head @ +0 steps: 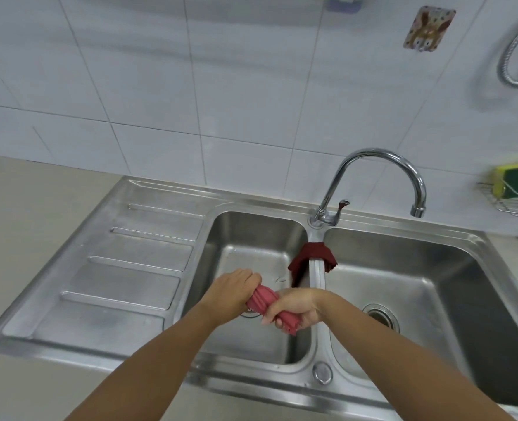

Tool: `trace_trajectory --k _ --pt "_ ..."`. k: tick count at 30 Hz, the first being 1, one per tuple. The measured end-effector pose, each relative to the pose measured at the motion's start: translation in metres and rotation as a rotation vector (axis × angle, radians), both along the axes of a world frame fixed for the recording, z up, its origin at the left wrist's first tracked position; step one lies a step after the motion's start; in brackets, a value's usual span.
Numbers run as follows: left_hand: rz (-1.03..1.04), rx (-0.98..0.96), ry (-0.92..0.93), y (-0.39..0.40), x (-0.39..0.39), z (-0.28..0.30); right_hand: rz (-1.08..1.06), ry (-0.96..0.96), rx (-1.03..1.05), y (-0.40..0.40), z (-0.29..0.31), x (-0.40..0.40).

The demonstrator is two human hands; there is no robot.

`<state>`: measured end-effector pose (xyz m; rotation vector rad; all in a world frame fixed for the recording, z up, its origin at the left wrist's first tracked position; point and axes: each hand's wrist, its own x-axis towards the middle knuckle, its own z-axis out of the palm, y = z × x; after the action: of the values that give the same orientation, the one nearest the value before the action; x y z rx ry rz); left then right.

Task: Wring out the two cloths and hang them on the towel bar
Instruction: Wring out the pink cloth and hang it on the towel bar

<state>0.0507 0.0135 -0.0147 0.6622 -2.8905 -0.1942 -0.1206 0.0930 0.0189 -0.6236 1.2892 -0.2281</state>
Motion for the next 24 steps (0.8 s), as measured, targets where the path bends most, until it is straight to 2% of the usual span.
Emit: trace_trajectory --k 4,9,11,14,18,21,24 --pt "0.096 0.125 -0.195 0.002 -0.004 0.002 0.226 0.674 -0.329 -0.002 -0.013 0.019" --pt "0.177 0.248 -0.273 0.005 -0.009 0.008 0.415 1.120 -0.674 0.003 -0.026 0.026" --pt "0.187 0.342 -0.297 0.008 -0.011 0.013 0.522 1.237 -0.789 0.003 -0.028 0.024" --pt "0.207 0.510 -0.307 0.012 -0.015 0.018 0.636 1.291 -0.901 0.002 -0.025 0.020" --pt "0.214 0.720 -0.311 0.014 -0.013 0.019 0.686 1.282 -0.939 0.002 -0.028 0.020" --pt "0.241 0.720 -0.288 0.013 -0.005 0.015 0.646 1.272 -0.913 0.004 -0.028 0.024" --pt "0.278 0.581 -0.265 0.013 0.005 0.007 0.556 1.076 -0.774 0.003 -0.020 0.029"
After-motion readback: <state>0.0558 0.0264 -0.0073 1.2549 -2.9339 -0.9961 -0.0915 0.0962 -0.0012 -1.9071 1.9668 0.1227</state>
